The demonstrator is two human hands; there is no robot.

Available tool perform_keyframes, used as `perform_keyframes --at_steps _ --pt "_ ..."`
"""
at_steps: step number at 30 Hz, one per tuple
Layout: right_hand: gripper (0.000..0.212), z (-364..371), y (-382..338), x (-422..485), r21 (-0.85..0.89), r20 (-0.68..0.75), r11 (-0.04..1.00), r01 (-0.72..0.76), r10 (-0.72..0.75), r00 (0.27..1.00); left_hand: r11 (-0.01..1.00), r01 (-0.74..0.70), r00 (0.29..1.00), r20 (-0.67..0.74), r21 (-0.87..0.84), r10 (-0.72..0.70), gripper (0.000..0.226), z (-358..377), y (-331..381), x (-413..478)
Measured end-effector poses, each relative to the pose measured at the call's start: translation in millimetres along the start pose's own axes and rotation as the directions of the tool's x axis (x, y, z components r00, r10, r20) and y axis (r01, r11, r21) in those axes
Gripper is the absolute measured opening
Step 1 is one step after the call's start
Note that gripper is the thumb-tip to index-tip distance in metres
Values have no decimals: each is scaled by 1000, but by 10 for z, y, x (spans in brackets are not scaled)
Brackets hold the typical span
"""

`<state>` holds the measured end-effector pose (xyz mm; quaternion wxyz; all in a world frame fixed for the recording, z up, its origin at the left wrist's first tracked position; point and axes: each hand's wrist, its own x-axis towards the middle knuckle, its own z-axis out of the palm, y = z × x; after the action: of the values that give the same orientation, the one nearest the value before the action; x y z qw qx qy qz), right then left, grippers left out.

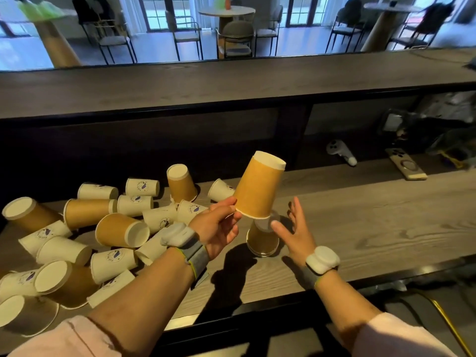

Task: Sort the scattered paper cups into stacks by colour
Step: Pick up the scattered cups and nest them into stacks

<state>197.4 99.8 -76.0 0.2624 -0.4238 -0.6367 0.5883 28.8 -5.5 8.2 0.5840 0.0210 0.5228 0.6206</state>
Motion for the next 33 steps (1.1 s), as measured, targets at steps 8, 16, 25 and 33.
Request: perform_keyframes --at_steps 8,16,25,33 --pt "84 -3 -473 125 27 -50 998 60 -59 997 969 8 999 -44 247 3 20 164 -200 190" --pt "85 134 108 141 -293 -44 956 -6 -7 999 841 -45 990 -90 539 111 22 -181 -209 137" --pt "96 379 265 197 -358 -131 911 -202 166 977 316 47 778 -233 948 584 46 -1013 -205 56" --pt "22 933 328 -256 -243 -148 894 -375 348 926 -192 124 939 -52 973 341 73 -1242 -278 142"
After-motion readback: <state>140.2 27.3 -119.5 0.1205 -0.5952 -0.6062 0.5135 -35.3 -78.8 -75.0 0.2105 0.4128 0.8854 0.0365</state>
